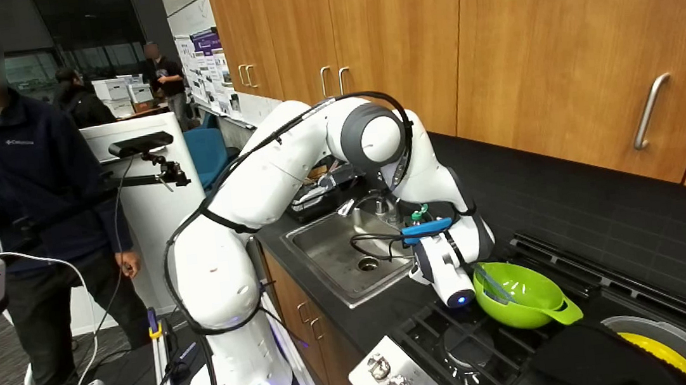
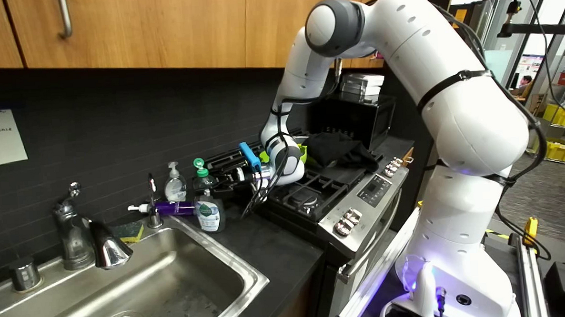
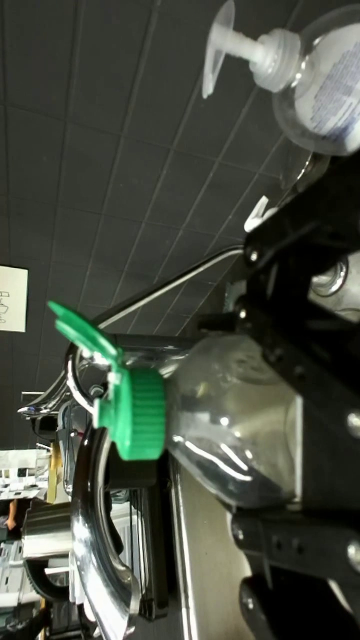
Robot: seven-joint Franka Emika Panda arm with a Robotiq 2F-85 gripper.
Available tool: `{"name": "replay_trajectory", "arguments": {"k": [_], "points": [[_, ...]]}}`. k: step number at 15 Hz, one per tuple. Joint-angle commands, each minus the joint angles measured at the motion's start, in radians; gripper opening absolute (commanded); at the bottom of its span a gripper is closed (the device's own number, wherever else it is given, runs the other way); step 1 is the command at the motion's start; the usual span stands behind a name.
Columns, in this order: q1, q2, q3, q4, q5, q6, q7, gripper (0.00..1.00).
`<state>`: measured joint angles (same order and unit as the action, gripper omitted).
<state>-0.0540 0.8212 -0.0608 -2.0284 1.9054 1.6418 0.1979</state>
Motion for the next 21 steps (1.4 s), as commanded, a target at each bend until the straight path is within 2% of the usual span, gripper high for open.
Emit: {"name": "replay_trajectory", "arguments": {"k": [1, 9, 21], "points": [[-0.001, -0.037, -0.003, -0.03, -0.017, 0.002, -0.016, 0.39], [0.001, -0.149, -0.027, -0.193, -0.019, 0.005, -0.166, 0.39], [-0.004, -0.241, -0.06, -0.284, -0.036, 0.014, -0.187, 0.39]]}}
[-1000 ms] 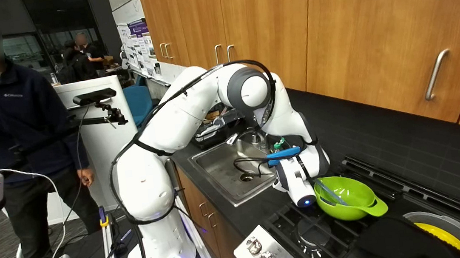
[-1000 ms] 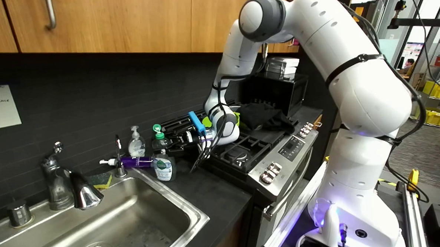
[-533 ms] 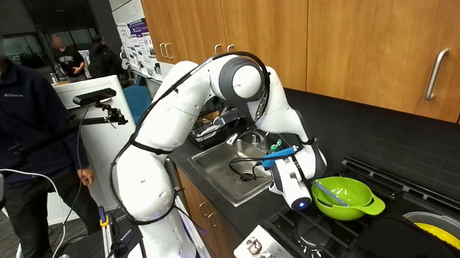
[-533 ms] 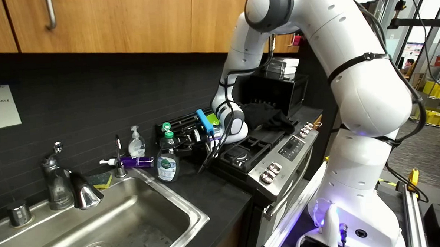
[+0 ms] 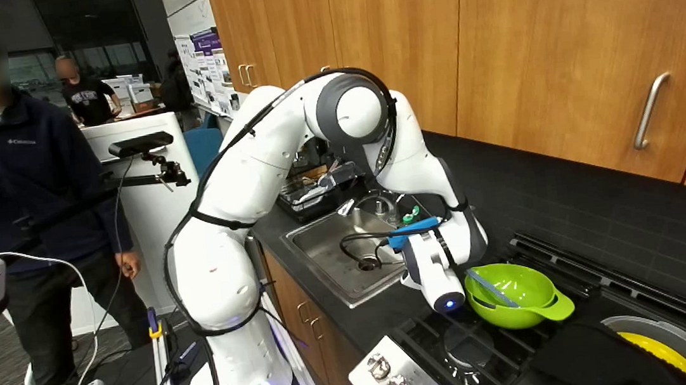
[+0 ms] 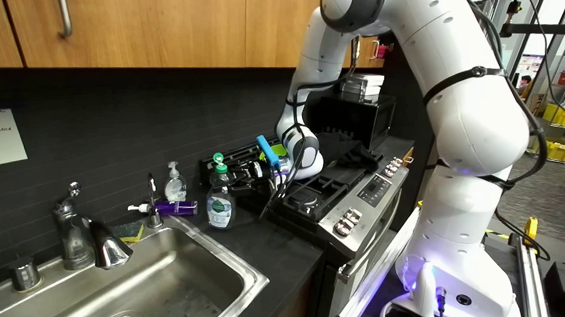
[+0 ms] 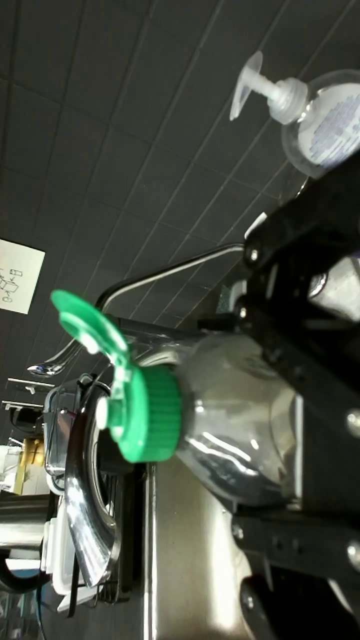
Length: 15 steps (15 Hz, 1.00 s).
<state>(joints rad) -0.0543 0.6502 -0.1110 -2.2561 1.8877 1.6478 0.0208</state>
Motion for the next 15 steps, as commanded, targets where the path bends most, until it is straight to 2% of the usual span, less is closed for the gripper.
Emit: {"name": "replay_trajectory", "arguments": {"k": [1, 10, 15], "points": [[-0.005, -0.085, -0.015, -0.074, -0.012, 0.014, -0.019, 0.39], [-0.005, -0.305, -0.054, -0.269, 0.026, 0.147, -0.096, 0.39], [-0.012, -0.376, -0.049, -0.31, 0.021, 0.196, -0.085, 0.39]]}}
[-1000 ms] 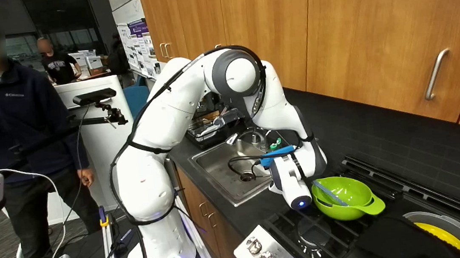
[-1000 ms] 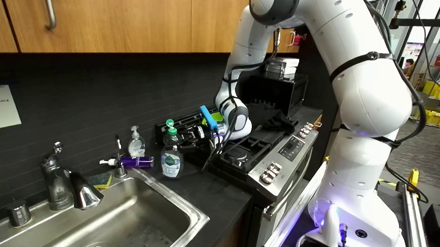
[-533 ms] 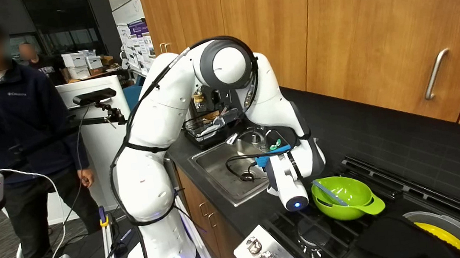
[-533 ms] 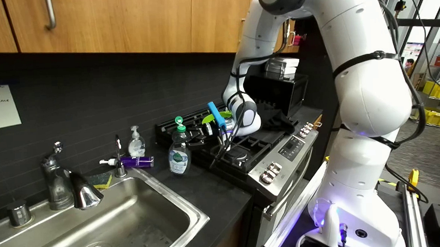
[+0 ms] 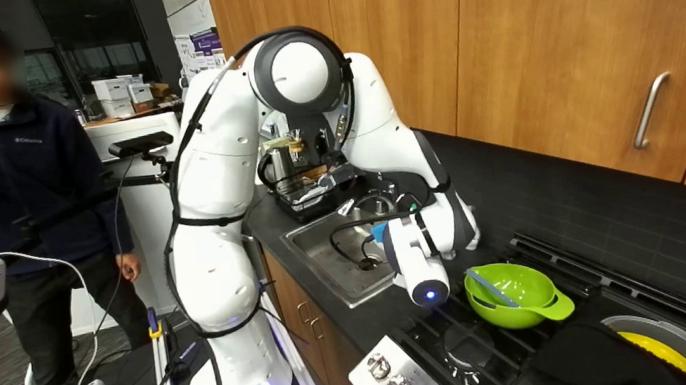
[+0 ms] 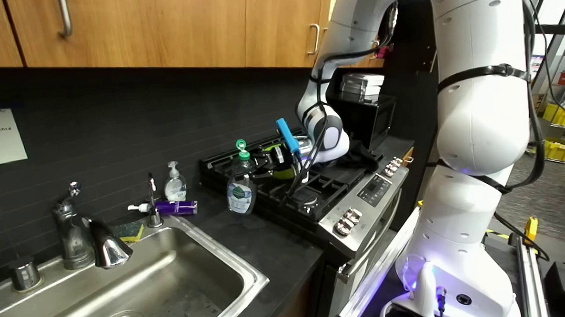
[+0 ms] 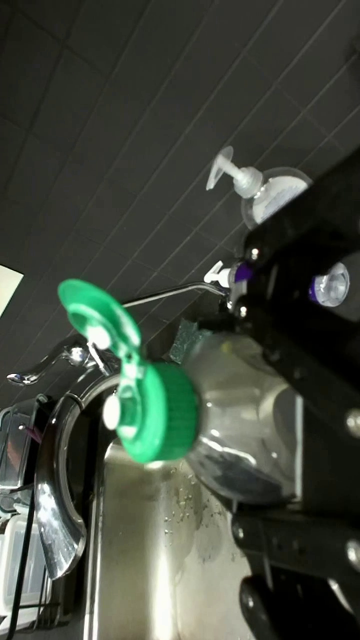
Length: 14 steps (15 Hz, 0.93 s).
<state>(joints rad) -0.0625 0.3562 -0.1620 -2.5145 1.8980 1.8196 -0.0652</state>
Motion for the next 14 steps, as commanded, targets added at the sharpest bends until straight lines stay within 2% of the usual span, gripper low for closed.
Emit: {"name": "replay_trajectory", "arguments": {"k": [1, 14], "points": [[-0.007, -0.092, 0.002, -0.057, 0.001, 0.021, 0.0, 0.39], [-0.107, -0.269, -0.063, -0.163, -0.145, -0.017, 0.024, 0.39]]}}
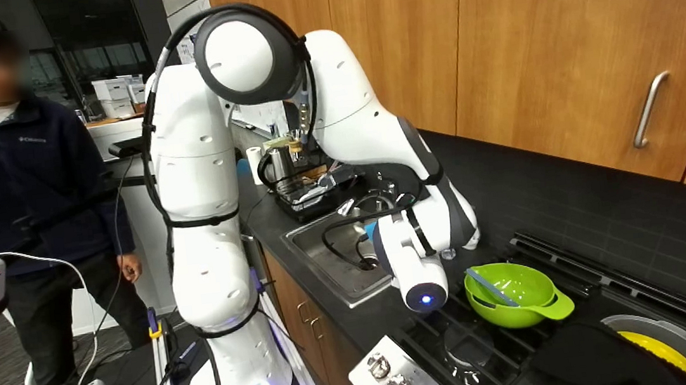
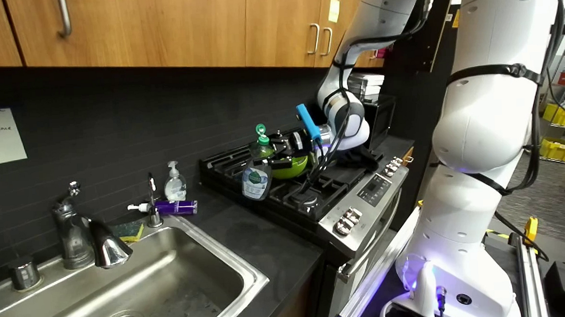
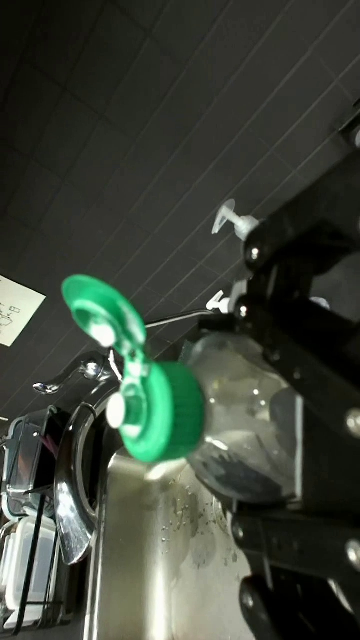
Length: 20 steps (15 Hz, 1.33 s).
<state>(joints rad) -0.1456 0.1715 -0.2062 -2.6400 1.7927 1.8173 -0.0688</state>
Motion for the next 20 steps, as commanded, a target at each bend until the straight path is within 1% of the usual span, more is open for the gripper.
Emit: {"name": "replay_trajectory", "arguments": {"k": [1, 6, 16, 20], "points": [[-0.032, -0.094, -0.022, -0.04, -0.05, -0.014, 0.033, 0.39], [-0.056, -0.127, -0.033, -0.042, -0.073, -0.019, 0.054, 0.39], [-0.092, -0.138, -0.056, -0.027, -0.091, -0.061, 0.109, 0.39], [-0.104, -0.165, -0.066, -0.03, -0.092, -0.054, 0.134, 0.39]]}}
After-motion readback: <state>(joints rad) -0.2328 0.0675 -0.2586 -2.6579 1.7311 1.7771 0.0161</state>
